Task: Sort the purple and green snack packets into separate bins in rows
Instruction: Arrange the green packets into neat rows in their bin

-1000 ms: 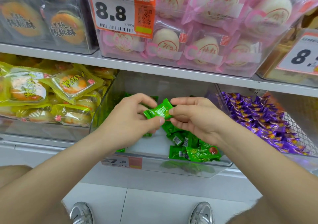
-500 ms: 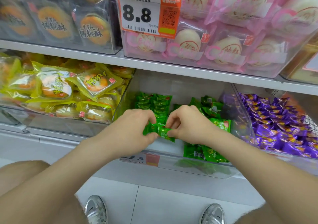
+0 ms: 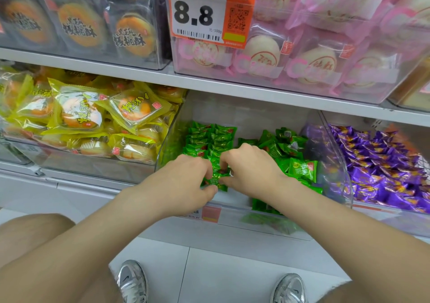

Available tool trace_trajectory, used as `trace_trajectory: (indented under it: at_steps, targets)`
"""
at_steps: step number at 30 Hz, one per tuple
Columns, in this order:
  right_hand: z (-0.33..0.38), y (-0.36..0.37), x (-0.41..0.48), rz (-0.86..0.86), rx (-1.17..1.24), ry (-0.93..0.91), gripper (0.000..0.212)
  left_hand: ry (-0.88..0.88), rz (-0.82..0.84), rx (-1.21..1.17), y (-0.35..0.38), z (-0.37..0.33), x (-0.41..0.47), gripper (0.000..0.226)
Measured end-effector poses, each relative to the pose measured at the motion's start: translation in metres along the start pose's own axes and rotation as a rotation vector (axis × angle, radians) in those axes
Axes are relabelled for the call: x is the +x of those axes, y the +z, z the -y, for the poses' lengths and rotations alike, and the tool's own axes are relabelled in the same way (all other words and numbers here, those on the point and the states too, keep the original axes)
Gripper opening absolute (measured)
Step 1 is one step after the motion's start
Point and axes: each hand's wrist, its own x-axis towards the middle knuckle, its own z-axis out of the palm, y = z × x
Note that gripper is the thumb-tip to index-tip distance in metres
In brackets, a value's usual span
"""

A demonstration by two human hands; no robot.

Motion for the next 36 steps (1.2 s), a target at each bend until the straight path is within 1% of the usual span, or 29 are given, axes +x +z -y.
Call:
trace_trajectory:
  at_steps: [3,5,6,7,10,11,13,15,18,23,27,29,32,34,36]
  targets:
    - [-0.008,-0.009,-0.002,-0.009,0.071,0.037,0.042,0.024,-0.009,0.021,-0.001,-0.002,0.001,0.031]
    - [-0.02,-0.019,-0.006,-0.004,0.145,0.035,0.035,0.041,-0.006,0.038,-0.002,-0.003,0.002,0.028]
    - [-0.027,-0.026,-0.009,0.03,0.183,0.013,0.031,0.047,-0.005,0.043,-0.002,-0.003,0.002,0.026]
    - [-0.034,-0.031,-0.013,0.098,0.235,-0.011,0.028,0.051,-0.005,0.044,-0.001,-0.003,0.003,0.025]
    - [-0.045,-0.04,-0.03,0.437,0.389,-0.043,0.023,0.051,-0.002,0.048,0.0,-0.005,0.006,0.024]
    - [-0.046,-0.038,-0.034,0.521,0.379,-0.056,0.023,0.052,0.001,0.046,0.001,-0.006,0.007,0.022]
    - [-0.046,-0.032,-0.036,0.613,0.309,-0.089,0.021,0.054,0.0,0.037,0.0,-0.01,0.01,0.017]
    - [-0.044,-0.028,-0.034,0.659,0.288,-0.11,0.019,0.058,-0.006,0.03,0.0,-0.013,0.011,0.014]
    - [-0.041,-0.033,-0.032,0.711,0.359,-0.123,0.018,0.071,-0.019,0.02,0.0,-0.017,0.013,0.013]
    - [-0.043,-0.042,-0.035,0.76,0.525,-0.115,0.026,0.066,-0.023,-0.078,-0.002,-0.017,0.014,0.014]
    - [-0.046,-0.049,-0.039,0.797,0.675,-0.134,0.037,0.047,-0.032,-0.162,-0.008,-0.018,0.012,0.02]
    - [-0.043,-0.053,-0.041,0.748,0.738,-0.137,0.038,0.039,-0.034,-0.197,-0.01,-0.018,0.011,0.021]
    - [-0.039,-0.052,-0.042,0.522,0.879,-0.067,0.027,-0.008,-0.052,-0.309,-0.014,-0.016,0.009,0.023]
    - [-0.037,-0.052,-0.04,0.376,1.004,0.025,0.023,-0.064,-0.09,-0.505,-0.018,-0.018,0.007,0.018]
    - [-0.034,-0.053,-0.039,0.242,1.169,0.119,0.02,-0.128,-0.085,-0.77,-0.024,-0.024,0.003,0.009]
